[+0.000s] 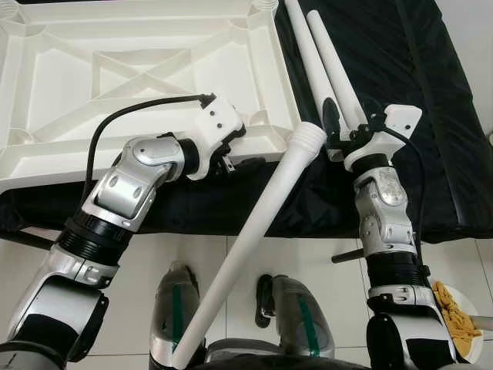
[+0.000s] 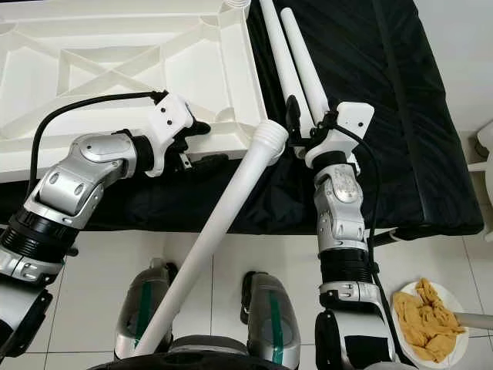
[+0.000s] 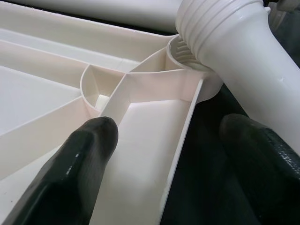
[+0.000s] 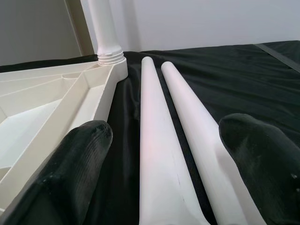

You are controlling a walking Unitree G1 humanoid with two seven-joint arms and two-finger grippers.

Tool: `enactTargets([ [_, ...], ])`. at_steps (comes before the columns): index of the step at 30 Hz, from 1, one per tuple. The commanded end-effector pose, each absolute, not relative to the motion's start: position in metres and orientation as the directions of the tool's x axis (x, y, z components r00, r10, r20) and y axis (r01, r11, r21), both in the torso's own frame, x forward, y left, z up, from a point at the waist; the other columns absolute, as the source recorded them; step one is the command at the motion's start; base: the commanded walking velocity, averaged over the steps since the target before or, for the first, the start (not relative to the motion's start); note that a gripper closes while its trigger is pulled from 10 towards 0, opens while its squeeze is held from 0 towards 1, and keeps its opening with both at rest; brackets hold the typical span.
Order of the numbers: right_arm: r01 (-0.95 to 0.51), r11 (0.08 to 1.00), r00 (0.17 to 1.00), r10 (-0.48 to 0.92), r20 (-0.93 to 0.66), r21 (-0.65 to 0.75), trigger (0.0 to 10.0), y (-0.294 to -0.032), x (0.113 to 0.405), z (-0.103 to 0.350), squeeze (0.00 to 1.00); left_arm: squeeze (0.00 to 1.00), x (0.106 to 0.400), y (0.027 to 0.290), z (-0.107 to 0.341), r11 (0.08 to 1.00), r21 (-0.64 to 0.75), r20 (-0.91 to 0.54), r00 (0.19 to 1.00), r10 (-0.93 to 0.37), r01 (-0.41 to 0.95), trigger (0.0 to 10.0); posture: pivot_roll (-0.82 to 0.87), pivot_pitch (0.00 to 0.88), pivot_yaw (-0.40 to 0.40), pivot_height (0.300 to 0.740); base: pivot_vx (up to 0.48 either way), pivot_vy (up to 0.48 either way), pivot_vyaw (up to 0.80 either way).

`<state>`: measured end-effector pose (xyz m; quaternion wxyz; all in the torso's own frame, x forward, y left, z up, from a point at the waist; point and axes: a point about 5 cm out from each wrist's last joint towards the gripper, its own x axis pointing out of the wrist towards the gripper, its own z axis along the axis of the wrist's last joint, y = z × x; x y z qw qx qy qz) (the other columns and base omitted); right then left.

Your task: Building children table

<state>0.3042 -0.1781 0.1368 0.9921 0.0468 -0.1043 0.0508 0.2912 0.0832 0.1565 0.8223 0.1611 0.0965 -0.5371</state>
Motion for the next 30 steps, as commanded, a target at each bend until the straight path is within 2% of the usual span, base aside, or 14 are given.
enactTargets([
  [1,-0.096,0.992,0.974,0.075,0.215,0.087,10.0,-0.18,0.302,0.136,0.0,0.0,0.294,0.084,0.159,0.391,0.166,-0.328,0.425,-0.844,0.905,10.0,0.04,0.088,-0.019,0.74,0.0,0.0,0.0],
  [6,-0.092,0.992,0.974,0.072,0.214,0.085,10.0,-0.181,0.302,0.136,0.0,0.02,0.291,0.081,0.172,0.366,0.103,-0.253,0.38,-0.89,0.925,10.0,0.04,0.091,-0.019,0.74,0.0,0.0,0.0],
  [15,-0.091,0.992,0.974,0.071,0.213,0.084,10.0,-0.182,0.302,0.135,0.0,0.0,0.289,0.078,0.186,0.359,0.013,-0.164,0.356,-0.92,0.933,10.0,0.04,0.093,-0.018,0.74,0.0,0.0,0.0],
  [21,-0.089,0.993,0.975,0.069,0.213,0.082,10.0,-0.182,0.302,0.136,0.0,0.0,0.281,0.072,0.192,0.301,-0.018,-0.122,0.297,-0.947,0.953,10.0,0.04,0.094,-0.018,0.74,0.0,0.0,0.0],
  [23,-0.087,0.993,0.975,0.068,0.212,0.082,10.0,-0.183,0.302,0.135,0.0,0.0,0.275,0.068,0.192,0.261,-0.044,-0.113,0.255,-0.96,0.964,10.0,0.04,0.097,-0.019,0.74,0.0,0.0,0.0],
  [30,-0.087,0.993,0.975,0.069,0.209,0.082,10.0,-0.183,0.301,0.135,0.0,0.0,0.263,0.059,0.186,0.188,-0.07,-0.154,0.176,-0.972,0.98,10.0,0.04,0.098,-0.018,0.74,0.0,0.0,0.0],
])
